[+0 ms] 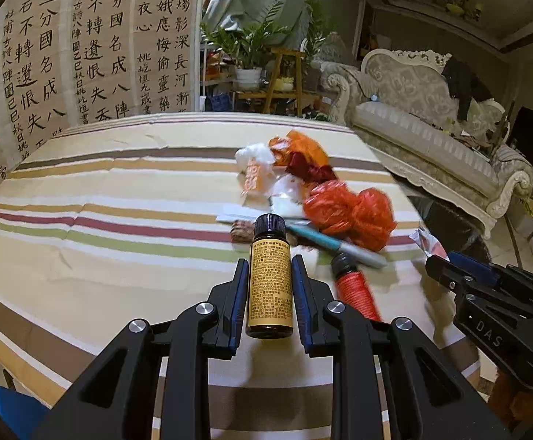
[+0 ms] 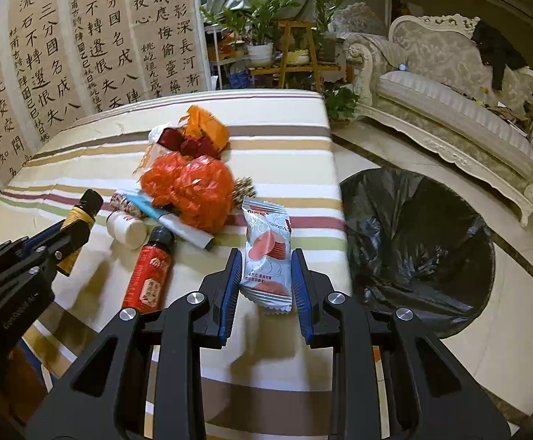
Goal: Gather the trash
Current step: 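Carry both items over the black bin and open both tools to drop them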
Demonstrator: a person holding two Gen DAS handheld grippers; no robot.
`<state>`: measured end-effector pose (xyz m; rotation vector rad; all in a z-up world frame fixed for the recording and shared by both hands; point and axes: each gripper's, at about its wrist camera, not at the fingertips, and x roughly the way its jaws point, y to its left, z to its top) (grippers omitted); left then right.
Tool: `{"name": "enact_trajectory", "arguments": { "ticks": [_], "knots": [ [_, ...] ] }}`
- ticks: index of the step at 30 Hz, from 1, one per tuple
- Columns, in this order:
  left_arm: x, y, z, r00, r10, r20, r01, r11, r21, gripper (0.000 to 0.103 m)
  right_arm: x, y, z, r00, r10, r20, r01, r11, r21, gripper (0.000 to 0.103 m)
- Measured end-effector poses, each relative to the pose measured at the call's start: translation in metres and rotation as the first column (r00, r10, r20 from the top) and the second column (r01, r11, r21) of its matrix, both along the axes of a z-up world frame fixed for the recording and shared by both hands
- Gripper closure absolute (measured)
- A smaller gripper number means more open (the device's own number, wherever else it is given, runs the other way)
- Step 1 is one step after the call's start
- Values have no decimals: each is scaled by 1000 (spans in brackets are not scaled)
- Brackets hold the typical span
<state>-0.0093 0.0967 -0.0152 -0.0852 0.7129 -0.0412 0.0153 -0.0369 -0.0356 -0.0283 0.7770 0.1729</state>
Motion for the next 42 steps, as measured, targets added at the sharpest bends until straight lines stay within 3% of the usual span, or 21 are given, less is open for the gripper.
{"name": "enact_trajectory", "arguments": {
  "ticks": [9, 18, 36, 39, 41, 42],
  "knots": [
    [10, -43, 13, 995, -88, 46, 88, 996, 9, 78, 7, -59, 10, 990, -131, 50, 131, 991, 8, 76],
    [33, -108, 12, 980, -196, 43, 194, 980, 33, 78, 21, -118, 3, 972, -224, 69, 224, 975, 4, 76],
    [95, -197, -15, 961, -270, -56, 274, 957, 91, 78, 66, -183, -30, 956, -292, 14, 291, 956, 26, 75],
    [102, -206, -17, 957, -280, -73, 286, 954, 93, 78, 72, -191, -35, 954, -299, 2, 299, 954, 30, 71],
    [107, -209, -20, 954, -286, -93, 295, 951, 93, 75, 74, -194, -38, 952, -305, -6, 305, 952, 36, 69],
    [108, -209, -21, 953, -284, -101, 293, 952, 92, 68, 76, -196, -38, 952, -306, -11, 306, 951, 37, 68]
  ]
}}
